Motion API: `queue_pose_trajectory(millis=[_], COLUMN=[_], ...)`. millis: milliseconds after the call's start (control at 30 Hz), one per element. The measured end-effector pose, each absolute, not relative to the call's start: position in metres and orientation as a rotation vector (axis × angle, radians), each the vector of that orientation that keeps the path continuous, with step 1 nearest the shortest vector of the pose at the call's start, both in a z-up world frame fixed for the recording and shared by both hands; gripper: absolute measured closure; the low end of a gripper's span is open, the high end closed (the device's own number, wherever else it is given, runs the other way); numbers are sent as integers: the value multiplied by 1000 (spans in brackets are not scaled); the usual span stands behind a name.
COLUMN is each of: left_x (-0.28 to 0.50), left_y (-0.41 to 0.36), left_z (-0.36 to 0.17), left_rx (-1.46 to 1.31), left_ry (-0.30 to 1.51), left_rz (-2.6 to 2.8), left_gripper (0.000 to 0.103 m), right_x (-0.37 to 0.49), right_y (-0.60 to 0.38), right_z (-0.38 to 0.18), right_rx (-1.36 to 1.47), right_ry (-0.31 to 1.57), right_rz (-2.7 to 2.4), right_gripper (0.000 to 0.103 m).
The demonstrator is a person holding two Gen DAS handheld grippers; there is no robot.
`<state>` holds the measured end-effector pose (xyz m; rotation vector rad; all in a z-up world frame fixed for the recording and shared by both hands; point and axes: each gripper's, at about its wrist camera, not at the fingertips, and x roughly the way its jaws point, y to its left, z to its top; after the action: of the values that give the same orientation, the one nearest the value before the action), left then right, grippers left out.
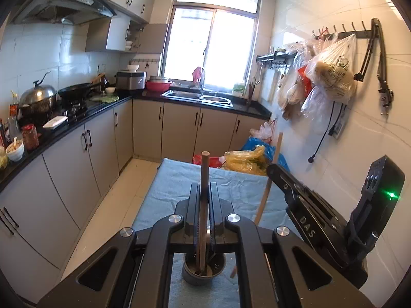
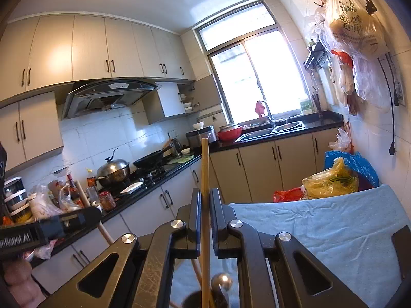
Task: Organize utensils
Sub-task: 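Carry both held chopsticks over the holder cup with both tools, then lower both chopsticks into the holder cup with both tools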
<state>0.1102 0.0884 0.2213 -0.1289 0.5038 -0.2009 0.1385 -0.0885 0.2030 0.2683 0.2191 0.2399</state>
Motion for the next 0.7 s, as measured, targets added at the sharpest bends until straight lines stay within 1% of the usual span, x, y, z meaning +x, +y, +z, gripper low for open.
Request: queue_pose_trajectory(millis=[400,700], left_x=[145,149], left_y=[88,91], left_z=[180,153], left_rx=[-129,-132], left_ry=[578,634], left_rz=[-184,-176], left_gripper=[97,97], right_x=[175,161], right_y=[-68,-70], right_z=[164,144], right_rx=[236,202], right_ry=[240,278], right_rz=[202,232], right_gripper=[96,96])
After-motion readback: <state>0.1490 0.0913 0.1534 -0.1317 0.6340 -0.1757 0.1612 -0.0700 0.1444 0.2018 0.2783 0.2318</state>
